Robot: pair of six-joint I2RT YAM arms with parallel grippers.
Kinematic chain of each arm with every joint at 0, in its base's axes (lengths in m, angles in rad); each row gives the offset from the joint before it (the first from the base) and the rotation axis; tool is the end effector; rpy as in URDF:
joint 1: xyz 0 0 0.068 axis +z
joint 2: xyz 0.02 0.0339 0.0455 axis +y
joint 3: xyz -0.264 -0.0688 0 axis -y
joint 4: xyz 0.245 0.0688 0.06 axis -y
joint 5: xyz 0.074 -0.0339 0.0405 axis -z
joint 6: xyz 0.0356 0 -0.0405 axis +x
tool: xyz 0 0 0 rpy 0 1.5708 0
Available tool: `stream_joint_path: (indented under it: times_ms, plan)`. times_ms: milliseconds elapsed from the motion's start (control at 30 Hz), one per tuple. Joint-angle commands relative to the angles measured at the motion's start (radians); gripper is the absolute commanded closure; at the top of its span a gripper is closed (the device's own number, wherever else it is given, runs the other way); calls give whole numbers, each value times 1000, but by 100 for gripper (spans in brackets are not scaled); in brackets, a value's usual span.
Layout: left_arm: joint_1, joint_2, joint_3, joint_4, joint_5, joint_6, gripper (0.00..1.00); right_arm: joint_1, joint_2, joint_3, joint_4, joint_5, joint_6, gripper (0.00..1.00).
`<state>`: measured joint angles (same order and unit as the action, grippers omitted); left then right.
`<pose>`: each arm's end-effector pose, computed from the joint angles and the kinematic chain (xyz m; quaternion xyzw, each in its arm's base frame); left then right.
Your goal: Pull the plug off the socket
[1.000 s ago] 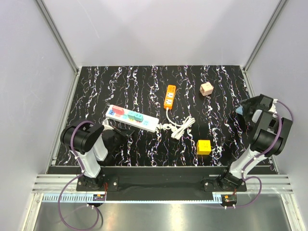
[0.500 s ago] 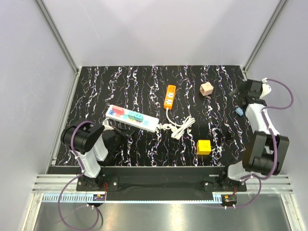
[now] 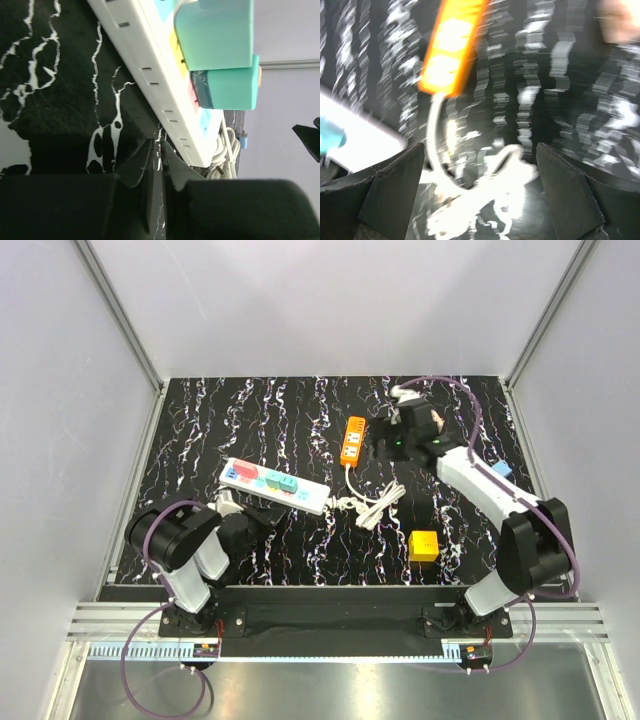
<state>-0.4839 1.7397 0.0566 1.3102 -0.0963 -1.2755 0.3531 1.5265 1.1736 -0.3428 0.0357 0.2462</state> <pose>0.1773 -0.0893 0.0837 -0.3431 0.7507 -0.4086 0.3896 0.3223 0.1174 0.2786 -0.0408 0.9048 0.1096 0.4095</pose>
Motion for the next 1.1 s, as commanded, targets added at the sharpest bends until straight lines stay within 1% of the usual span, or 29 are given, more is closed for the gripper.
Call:
stream_joint_path:
  times_ms: [0, 67, 167, 267, 300, 400, 500, 567, 633, 667, 800, 900, 967, 1067]
  plan:
    - [-19, -51, -140, 356, -80, 63, 84, 96, 40, 66, 11, -30, -79, 0]
    - [-19, -87, -132, 356, -71, 90, 82, 133, 61, 73, 10, -25, -81, 0]
    - [-15, -153, -143, 356, -108, 120, 79, 152, 84, 78, 16, -17, -82, 0]
    - [5, -227, -110, 258, -112, 131, 81, 159, 110, 90, 21, -25, -91, 0]
    - [8, -241, -95, 186, -112, 133, 82, 161, 118, 95, 21, -28, -93, 0]
    - [27, -252, -63, 135, -114, 130, 84, 172, 153, 119, 21, -33, -107, 0]
    - [77, -226, -80, 210, -85, 124, 89, 173, 165, 138, 19, -62, -113, 0]
    - [128, -207, -96, 225, -56, 110, 89, 175, 170, 144, 21, -68, -113, 0]
    - [155, -178, -93, 245, -4, 116, 90, 175, 175, 149, 22, -74, -114, 0]
    - [172, -164, -89, 256, 12, 119, 92, 173, 176, 149, 22, -77, -113, 0]
    - [203, -62, -83, 346, 36, 108, 94, 179, 184, 150, 30, -91, -110, 0]
    - [225, -8, -64, 356, 59, 94, 97, 179, 185, 147, 34, -88, -114, 0]
    - [225, -3, -64, 356, 67, 105, 99, 182, 187, 143, 36, -88, -114, 0]
    - [225, -40, -70, 356, 55, 123, 99, 182, 189, 138, 34, -88, -113, 0]
